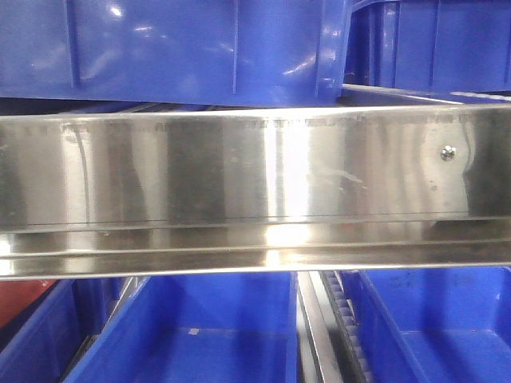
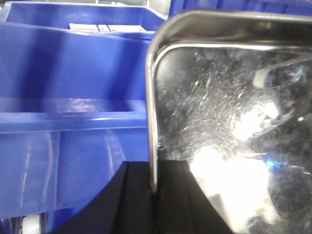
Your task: Stack silver trays without gaps
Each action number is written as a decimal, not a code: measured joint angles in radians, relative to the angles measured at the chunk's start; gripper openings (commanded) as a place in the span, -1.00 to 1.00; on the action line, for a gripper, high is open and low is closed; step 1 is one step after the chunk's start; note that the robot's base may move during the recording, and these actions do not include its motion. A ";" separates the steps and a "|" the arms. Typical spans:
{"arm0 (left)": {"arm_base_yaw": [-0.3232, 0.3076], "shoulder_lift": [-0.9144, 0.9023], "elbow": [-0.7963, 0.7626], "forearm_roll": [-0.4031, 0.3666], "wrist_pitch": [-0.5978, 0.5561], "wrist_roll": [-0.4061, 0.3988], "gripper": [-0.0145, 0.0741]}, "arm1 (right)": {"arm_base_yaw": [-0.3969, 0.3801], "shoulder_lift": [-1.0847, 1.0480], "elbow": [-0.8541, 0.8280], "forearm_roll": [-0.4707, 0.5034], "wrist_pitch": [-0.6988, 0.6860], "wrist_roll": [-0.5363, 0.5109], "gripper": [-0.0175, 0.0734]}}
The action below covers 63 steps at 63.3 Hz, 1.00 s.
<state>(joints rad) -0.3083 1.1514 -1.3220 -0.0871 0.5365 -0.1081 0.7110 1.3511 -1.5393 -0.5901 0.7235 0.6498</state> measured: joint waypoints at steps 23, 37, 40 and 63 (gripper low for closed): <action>0.000 -0.044 0.000 0.034 -0.043 0.002 -0.71 | 0.001 0.000 0.000 -0.008 -0.045 0.004 -0.79; 0.000 -0.044 0.000 0.037 -0.043 0.002 -0.71 | 0.001 0.000 0.000 -0.008 -0.049 0.004 -0.79; 0.000 -0.044 0.000 0.037 -0.043 0.002 -0.71 | 0.001 0.000 0.000 -0.008 -0.049 0.004 -0.79; 0.000 -0.044 0.001 0.037 -0.043 0.002 -0.71 | 0.001 0.000 0.000 -0.010 -0.049 0.004 -0.79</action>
<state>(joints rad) -0.3083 1.1078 -1.3214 -0.0498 0.4938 -0.1061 0.7117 1.3511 -1.5393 -0.6002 0.6744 0.6539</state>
